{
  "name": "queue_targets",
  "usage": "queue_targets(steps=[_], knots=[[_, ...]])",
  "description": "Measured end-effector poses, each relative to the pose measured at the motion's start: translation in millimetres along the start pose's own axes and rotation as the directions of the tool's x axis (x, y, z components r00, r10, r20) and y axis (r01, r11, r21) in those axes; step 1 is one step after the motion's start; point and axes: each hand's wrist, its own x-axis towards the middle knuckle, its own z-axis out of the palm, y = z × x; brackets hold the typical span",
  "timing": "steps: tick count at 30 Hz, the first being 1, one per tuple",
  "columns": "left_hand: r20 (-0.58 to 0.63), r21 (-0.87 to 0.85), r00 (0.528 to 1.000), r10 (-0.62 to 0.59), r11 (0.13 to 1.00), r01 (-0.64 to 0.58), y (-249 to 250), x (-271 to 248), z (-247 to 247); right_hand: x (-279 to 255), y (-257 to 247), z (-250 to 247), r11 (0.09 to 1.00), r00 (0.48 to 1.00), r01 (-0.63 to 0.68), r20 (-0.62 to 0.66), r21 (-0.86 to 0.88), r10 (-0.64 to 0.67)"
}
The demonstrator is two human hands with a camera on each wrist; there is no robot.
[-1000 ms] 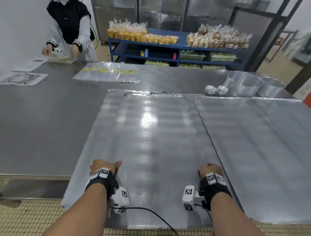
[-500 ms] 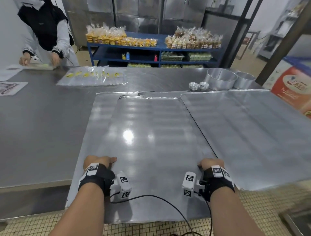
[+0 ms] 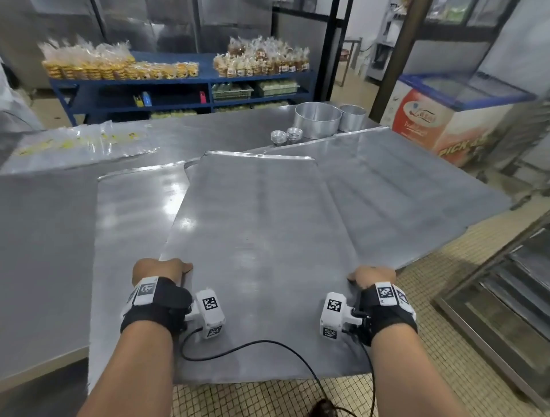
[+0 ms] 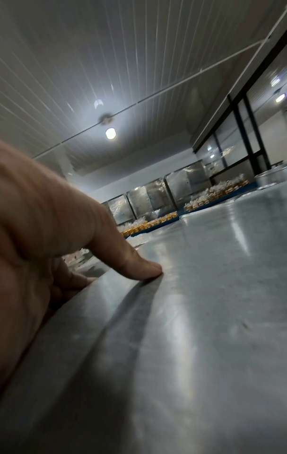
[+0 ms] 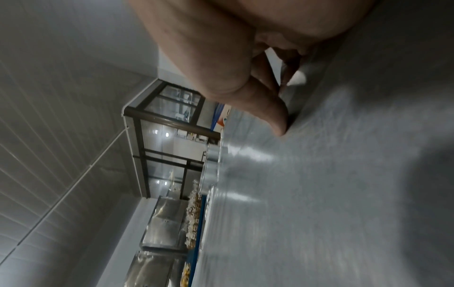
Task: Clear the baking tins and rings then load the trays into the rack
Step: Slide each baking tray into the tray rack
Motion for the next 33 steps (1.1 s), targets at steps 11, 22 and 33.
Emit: queue_targets(steps=[11,22,33], knots=[[0.223,0.105,0.95,0.217,0.964,-0.245,63.7,-94.3,88.0,-6.8,45.3,-122.7,0.98,0.982,-0.061,-0.163,0.189,0.092],[0.494,0.208,0.827,0.269,0.887,-0.412,88.4,-197.0,221.4,-1.1,110.0,-262.7,0.913,0.859,-0.254,-0.36,0.318,0.364],[0.662,0.175,0.711,0.238,0.873,-0.455,76.3,-241.6,422.8,7.1,202.0,-369.7,0.846,0.763,-0.201,-0.463,0.494,0.451]])
